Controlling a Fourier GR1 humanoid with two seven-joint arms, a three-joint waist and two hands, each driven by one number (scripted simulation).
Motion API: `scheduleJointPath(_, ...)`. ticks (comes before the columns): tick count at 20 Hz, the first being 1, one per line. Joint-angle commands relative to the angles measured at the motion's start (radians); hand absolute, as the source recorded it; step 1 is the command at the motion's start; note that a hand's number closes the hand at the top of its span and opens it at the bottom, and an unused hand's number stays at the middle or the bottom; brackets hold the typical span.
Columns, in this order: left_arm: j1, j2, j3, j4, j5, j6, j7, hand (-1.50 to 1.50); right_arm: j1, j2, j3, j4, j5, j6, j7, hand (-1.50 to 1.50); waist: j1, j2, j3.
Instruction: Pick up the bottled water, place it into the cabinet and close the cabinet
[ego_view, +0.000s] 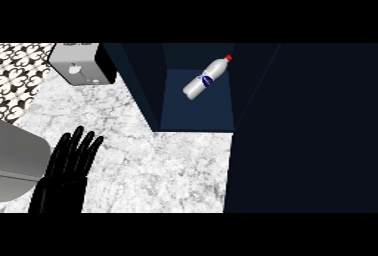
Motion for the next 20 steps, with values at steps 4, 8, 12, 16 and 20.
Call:
scheduleJointPath(4,0.095,0.088,0.072,-0.034,0.061,-0.097,-0.008,-1.50,-0.113,-0.050,0.139,-0.187,0.183,0.019,0.140,1.50,0.036,0.002,-0.008)
scheduleJointPath(8,0.145,0.139,0.132,-0.081,0.104,-0.134,-0.007,-1.50,-0.075,-0.032,0.231,-0.157,0.134,-0.034,0.177,1.50,0.045,0.006,-0.007)
scheduleJointPath(12,0.167,0.173,0.162,-0.087,0.137,-0.197,-0.006,-1.50,-0.076,0.015,0.302,-0.092,0.067,-0.085,0.148,1.50,0.070,0.014,-0.007)
scheduleJointPath(16,0.173,0.188,0.170,-0.078,0.142,-0.233,-0.006,-1.50,-0.134,0.012,0.308,-0.080,0.040,-0.102,0.163,1.50,0.114,0.028,-0.009)
scheduleJointPath(20,0.191,0.229,0.199,-0.093,0.159,-0.292,-0.007,-1.50,-0.189,0.020,0.290,-0.043,0.029,-0.141,0.202,1.50,0.161,0.035,-0.010)
